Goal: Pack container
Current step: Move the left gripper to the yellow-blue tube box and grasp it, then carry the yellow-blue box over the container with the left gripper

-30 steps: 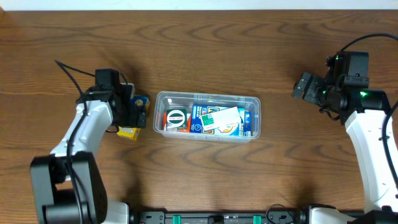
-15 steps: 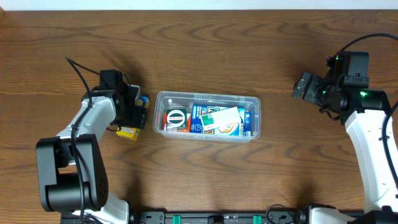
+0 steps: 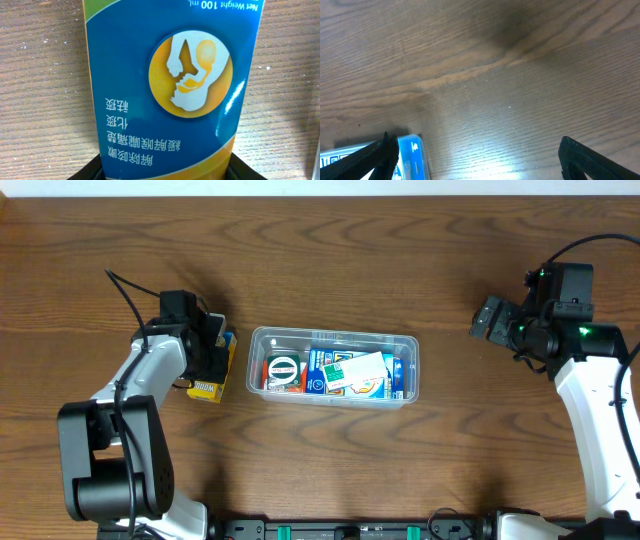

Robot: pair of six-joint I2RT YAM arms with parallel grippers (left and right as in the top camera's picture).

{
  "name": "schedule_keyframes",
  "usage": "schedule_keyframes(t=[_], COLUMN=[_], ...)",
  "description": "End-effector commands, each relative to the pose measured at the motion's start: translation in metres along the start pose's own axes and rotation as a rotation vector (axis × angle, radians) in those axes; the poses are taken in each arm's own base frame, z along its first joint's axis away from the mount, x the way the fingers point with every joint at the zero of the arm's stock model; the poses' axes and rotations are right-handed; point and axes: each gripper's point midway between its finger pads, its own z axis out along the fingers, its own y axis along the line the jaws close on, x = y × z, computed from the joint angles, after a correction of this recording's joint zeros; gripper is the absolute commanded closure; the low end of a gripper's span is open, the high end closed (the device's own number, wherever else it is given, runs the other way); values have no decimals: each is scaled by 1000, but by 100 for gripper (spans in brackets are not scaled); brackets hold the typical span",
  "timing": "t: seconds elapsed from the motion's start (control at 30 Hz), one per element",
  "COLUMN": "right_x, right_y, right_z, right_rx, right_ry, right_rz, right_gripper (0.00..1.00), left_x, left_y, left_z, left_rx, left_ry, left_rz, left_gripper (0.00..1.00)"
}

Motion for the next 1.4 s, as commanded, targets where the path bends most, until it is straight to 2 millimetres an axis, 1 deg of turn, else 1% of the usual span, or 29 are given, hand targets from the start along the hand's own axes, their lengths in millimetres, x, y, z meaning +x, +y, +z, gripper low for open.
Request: schedule_keyframes(t=[0.0, 0.13, 0.3, 0.37, 0.43, 0.47, 0.5, 0.57, 0.67, 0.7, 0.77, 0.83, 1.0, 1.23, 1.37], right_x=[-1, -1, -1, -1, -1, -1, -1, -1, -1, -1, -1, -1, -1, -1, -1], right_y=[0, 0, 0, 0, 0, 0, 0, 0, 0, 0, 0, 0, 0, 0, 0], right_z=[-1, -1, -1, -1, -1, -1, -1, -1, -1, -1, -1, -1, -1, -1, -1], right_rx=[-5, -5, -5, -5, -5, -5, -5, -5, -5, -5, -5, -5, -5, -5, -5], right_ry=[-2, -2, -2, -2, -2, -2, -2, -2, -2, -2, -2, -2, -2, -2, -2], right_rz=[15, 15, 15, 15, 15, 15, 15, 15, 15, 15, 15, 15, 15, 15, 15], right_gripper=[1, 1, 1, 1, 1, 1, 1, 1, 1, 1, 1, 1, 1, 1, 1], left_x=[-6, -18, -30, -35, -40, -42, -44, -48, -51, -52, -51, -49, -37, -16, -5], left_y=[2, 2, 1, -3, -15, -25, -35, -63, -96, -105, -123, -145, -192, -241, -262], left_z=[-19, -50, -101, -123, -145, -156, -165, -187, -207, -211, -213, -213, -204, -184, -167], left_rx=[-17, -38, -70, -64, -21, 20, 64, 170, 255, 269, 288, 307, 344, 384, 405], left_ry=[-51, -143, -295, -368, -447, -489, -526, -609, -686, -701, -716, -719, -709, -678, -650], left_rz=[0, 6, 17, 26, 52, 80, 103, 166, 275, 314, 396, 499, 761, 1081, 1224], left_gripper=[57, 58, 59, 64, 67, 68, 68, 68, 67, 67, 61, 57, 53, 51, 44])
